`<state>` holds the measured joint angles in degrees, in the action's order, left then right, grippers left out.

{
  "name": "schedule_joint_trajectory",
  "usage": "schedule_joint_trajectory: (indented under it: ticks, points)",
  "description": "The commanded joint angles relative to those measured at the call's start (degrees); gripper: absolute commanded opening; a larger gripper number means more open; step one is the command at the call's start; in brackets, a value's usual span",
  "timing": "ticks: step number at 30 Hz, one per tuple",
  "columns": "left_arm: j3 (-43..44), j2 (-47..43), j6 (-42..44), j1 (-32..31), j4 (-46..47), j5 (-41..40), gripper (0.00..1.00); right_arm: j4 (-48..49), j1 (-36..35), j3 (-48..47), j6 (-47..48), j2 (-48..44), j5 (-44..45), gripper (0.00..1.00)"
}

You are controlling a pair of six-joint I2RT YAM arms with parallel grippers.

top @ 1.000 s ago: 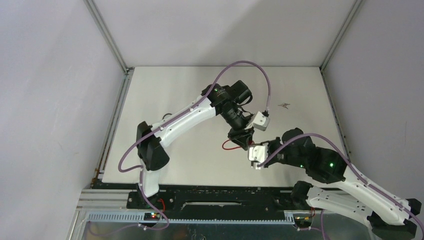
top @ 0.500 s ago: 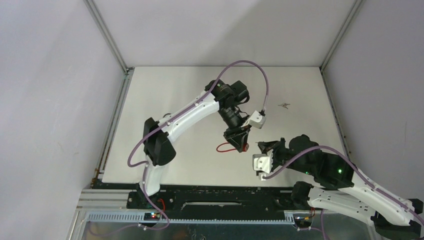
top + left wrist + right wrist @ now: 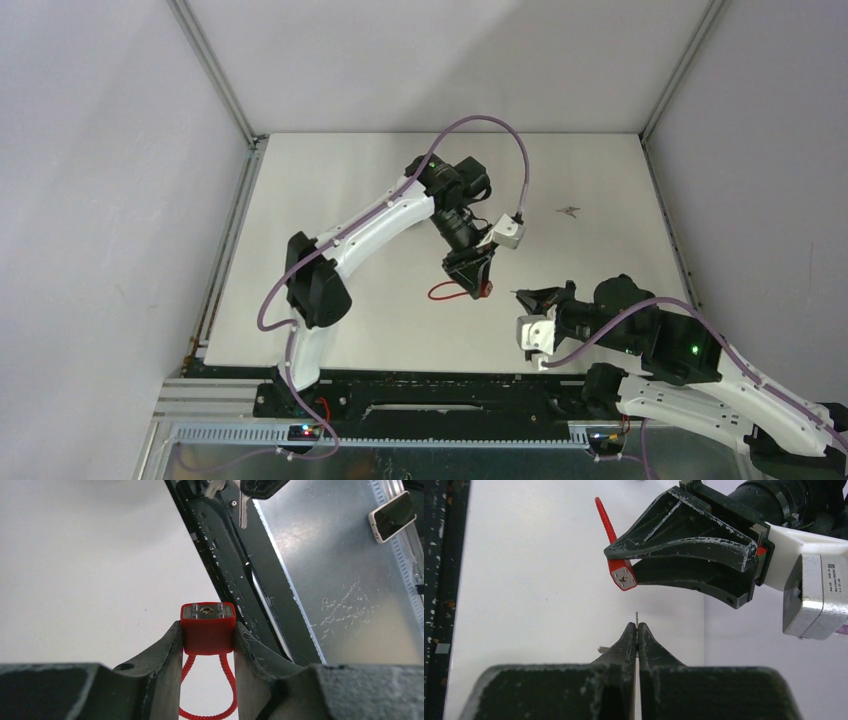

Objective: Unlock with the key

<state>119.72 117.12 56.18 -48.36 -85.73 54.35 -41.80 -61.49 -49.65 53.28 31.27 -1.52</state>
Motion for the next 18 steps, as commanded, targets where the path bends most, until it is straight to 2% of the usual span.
schedule_joint_trajectory:
  ticks: [1, 5, 18]
  points:
    - [3.41, -0.64, 4.51, -1.43, -4.69, 4.40, 0.00, 2.89, 0.19, -1.24, -2.24, 0.48, -4.69, 0.00]
    - [3.38, -1.60, 6.31, -3.16, -6.07, 5.36, 0.00, 3.13, -0.07, -1.24, -2.99, 1.50, -6.39, 0.00]
    - [0.94, -5.66, 9.02, -6.65, -2.43, 3.99, 0.00, 0.56, 0.07, -1.24, -5.44, 1.16, -13.64, 0.00]
